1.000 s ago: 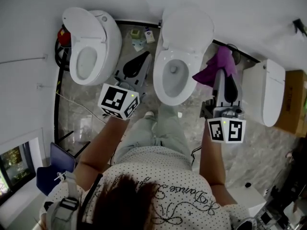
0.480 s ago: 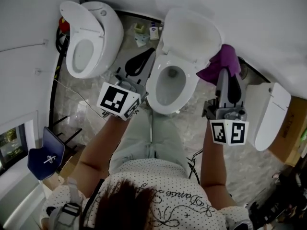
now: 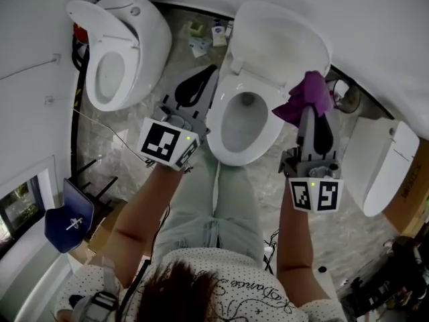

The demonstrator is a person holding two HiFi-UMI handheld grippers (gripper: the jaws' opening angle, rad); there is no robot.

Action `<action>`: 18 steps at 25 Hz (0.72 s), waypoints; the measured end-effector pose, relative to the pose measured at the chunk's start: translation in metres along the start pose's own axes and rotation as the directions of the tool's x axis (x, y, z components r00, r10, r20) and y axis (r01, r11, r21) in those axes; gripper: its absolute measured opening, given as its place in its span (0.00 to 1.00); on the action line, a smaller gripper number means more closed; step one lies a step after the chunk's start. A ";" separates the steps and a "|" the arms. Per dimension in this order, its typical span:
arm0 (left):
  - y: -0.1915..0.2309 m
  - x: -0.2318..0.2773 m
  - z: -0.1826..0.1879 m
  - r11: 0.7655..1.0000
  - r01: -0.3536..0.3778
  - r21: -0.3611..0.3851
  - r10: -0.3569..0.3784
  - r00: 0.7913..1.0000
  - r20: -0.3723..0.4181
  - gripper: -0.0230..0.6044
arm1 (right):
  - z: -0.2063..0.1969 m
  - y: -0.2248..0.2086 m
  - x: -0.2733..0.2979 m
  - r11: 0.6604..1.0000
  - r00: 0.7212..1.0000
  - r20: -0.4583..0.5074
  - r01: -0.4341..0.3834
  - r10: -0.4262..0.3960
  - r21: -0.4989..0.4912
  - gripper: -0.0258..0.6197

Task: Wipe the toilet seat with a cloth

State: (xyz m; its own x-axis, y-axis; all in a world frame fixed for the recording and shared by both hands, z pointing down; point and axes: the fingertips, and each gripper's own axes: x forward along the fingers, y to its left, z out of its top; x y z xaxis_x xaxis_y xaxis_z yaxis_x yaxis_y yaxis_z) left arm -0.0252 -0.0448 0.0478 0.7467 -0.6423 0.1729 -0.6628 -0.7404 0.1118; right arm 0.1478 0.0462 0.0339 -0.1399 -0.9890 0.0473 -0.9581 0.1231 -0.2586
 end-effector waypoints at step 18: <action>0.088 0.069 -0.146 0.994 0.073 -0.082 -0.082 0.990 -0.115 0.04 | -0.202 -0.005 0.104 0.996 0.981 -0.183 0.069 -0.057 0.058 0.13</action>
State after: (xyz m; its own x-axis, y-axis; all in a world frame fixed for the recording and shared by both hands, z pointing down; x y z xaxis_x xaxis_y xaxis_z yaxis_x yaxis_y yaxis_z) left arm -0.0402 -0.1253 0.2120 0.7873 -0.5520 0.2746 -0.6087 -0.7668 0.2038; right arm 0.0872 -0.0410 0.2353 -0.1280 -0.9629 0.2376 -0.9494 0.0497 -0.3102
